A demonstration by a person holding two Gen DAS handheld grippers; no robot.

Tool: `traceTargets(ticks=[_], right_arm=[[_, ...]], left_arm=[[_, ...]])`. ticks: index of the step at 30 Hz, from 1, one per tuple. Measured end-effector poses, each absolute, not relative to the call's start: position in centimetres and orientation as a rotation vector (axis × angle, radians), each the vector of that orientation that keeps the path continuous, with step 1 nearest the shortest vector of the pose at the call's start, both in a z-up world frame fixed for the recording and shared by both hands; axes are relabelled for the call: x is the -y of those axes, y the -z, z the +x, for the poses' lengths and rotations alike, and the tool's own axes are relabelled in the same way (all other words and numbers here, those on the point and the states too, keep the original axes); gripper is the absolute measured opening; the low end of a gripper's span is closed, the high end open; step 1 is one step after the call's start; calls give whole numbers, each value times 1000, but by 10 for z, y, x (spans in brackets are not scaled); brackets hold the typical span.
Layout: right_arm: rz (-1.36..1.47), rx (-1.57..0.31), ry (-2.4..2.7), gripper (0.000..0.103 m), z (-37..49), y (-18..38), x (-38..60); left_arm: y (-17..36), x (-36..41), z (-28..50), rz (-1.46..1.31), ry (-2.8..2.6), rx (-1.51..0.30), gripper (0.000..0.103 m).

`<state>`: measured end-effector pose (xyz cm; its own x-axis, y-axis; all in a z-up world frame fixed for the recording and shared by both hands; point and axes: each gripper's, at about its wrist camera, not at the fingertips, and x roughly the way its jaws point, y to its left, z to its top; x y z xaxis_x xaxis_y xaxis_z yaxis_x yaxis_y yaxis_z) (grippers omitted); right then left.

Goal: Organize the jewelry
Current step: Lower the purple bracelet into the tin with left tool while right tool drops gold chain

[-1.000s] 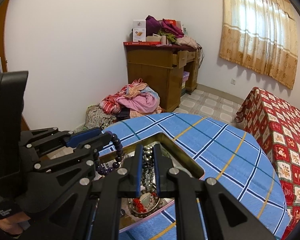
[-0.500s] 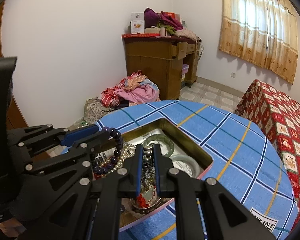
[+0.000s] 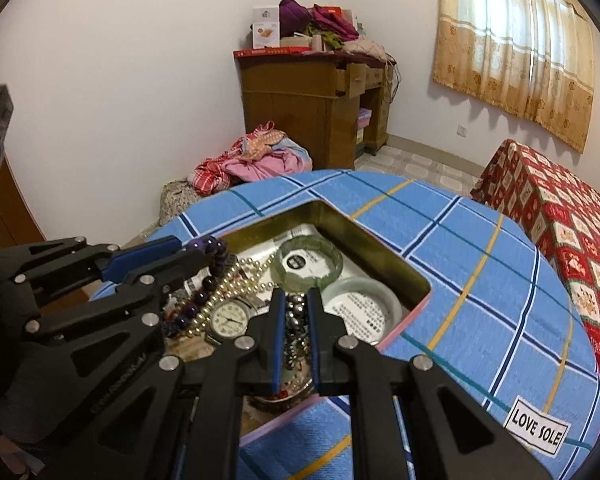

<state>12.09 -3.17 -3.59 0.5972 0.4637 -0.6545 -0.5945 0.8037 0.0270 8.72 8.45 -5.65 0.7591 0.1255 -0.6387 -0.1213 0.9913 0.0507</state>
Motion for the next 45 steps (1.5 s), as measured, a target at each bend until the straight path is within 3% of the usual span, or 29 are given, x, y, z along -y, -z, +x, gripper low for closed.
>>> traceTargets(ticks=[38,39,41,42,44,45], right_arm=[[-252,-733,-608,14,119,57,25],[-248,-735,-607,15,119,57,25],[-242,-735,-601,27,119,56,27],[-242,-732,-589,29,119,55,28],[-222,-733,-575,30,121,53,34],[-217,-734,-568,38,121,52,36]], left_arm=[[70,-88,83,-35,-124,-741,15],[68,-89,82,-40,-122,-740,16],[63,-90,78,-42,-142,-725,39],[61,-91,77,-38,-162,-717,47],[56,-97,72,-47,-199,-691,72],[54,-101,70,-57,-201,-684,74]])
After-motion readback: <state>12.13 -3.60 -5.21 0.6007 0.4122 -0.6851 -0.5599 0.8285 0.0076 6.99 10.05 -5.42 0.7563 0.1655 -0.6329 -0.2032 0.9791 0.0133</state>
